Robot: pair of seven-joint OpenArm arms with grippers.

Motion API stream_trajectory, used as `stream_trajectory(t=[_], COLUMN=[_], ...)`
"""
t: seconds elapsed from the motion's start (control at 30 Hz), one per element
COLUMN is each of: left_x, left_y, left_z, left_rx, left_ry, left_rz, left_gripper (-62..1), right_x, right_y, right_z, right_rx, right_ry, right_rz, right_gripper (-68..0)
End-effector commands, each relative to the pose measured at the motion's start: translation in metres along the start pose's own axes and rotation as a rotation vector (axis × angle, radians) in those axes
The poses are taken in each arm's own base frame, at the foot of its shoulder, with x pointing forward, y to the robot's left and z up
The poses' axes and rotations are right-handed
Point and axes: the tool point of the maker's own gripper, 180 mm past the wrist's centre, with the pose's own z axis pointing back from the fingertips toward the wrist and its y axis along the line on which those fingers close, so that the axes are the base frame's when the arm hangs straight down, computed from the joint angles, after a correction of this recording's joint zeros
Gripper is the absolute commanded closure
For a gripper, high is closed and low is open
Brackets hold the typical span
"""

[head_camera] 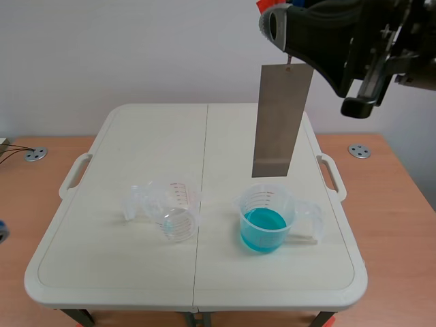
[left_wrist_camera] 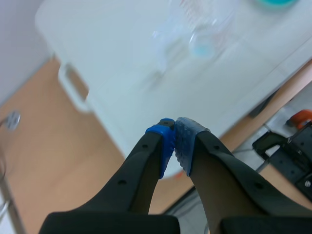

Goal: Hold the metal plate by the orange handle, dip it into the blue solution, take it out and point at it, then put the plate back in the beaker on the left.
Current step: 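Move the plate over the blue solution, then point at the plate with the left hand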

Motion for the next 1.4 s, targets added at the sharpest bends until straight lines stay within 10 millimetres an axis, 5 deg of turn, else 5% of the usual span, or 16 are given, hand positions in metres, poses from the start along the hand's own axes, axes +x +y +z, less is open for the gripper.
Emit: stream_trajectory(t=[0.0,0.27,0.67,1.0,1.37], left_x=[0.012,0.058,0.086,0.084,0.089], left_y=[-0.006,-0.041,-0.07,-0.08,-0.08], left_z=[-0.009,-0.039,-0.088,-0.142,-0.173], left_rx=[-0.042,-0.226,-0.4,-0.424,-0.429], left_ry=[-0.054,-0.223,-0.336,-0.314,-0.309], left_rz=[-0.003,-0.035,-0.054,-0.081,-0.08], left_gripper=[-3.2,-3.2,-3.2,-3.2,-3.2], right_x=[0.008,-0.006,-0.012,-0.012,-0.013], right_y=[-0.004,-0.021,-0.028,-0.028,-0.028], right_z=[0.002,0.009,0.012,0.012,0.011], right_rx=[-0.003,-0.049,-0.07,-0.07,-0.071], right_ry=[-0.026,0.0,0.006,0.006,0.009], right_rz=[-0.001,-0.032,-0.046,-0.046,-0.049], right_gripper=[-1.1,-1.1,-1.1,-1.1,-1.1])
